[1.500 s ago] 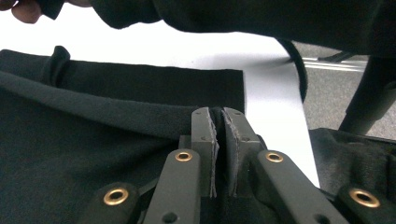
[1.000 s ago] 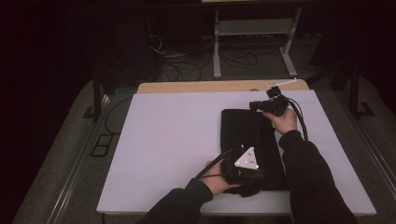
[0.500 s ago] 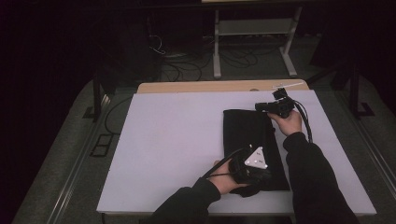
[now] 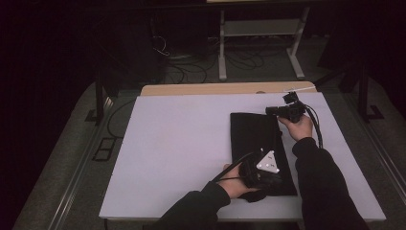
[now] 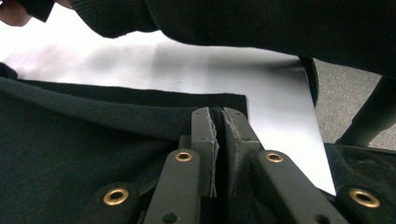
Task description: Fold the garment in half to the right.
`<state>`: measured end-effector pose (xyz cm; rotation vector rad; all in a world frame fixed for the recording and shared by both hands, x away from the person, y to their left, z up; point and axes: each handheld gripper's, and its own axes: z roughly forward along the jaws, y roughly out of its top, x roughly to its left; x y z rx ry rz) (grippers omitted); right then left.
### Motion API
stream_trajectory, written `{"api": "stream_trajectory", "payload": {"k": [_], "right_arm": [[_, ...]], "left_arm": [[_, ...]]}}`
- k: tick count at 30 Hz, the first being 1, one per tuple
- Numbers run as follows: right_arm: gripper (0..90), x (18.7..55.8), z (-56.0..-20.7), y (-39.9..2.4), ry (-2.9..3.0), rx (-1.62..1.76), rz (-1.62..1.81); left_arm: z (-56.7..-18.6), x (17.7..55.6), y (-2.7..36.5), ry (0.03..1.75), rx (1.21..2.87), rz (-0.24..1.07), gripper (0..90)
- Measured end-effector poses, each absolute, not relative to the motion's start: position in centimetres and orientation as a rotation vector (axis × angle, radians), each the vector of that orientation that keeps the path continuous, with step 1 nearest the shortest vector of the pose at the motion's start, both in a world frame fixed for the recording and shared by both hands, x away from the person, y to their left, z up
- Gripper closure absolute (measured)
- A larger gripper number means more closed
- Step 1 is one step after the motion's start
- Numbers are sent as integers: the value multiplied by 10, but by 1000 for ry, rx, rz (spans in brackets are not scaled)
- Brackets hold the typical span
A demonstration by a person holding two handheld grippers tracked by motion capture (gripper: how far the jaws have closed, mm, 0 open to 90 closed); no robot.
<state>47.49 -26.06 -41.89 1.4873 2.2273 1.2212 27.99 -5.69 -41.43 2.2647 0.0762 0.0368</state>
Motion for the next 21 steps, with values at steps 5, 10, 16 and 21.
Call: {"api": "stream_trajectory", "payload": {"k": [5, 10, 16, 21], "right_arm": [[831, 474, -423, -266, 2214, 1520, 1214], [831, 473, -428, -272, 2203, 1536, 1201], [822, 472, -432, -277, 2200, 1552, 1195], [748, 467, -433, -281, 2212, 1553, 1212]], "left_arm": [[-415, 281, -62, 69, 2273, 32, 818], [-417, 282, -68, 77, 2274, 21, 818], [-419, 283, -77, 66, 2290, 19, 823], [-419, 285, -81, 65, 2302, 22, 830]]}}
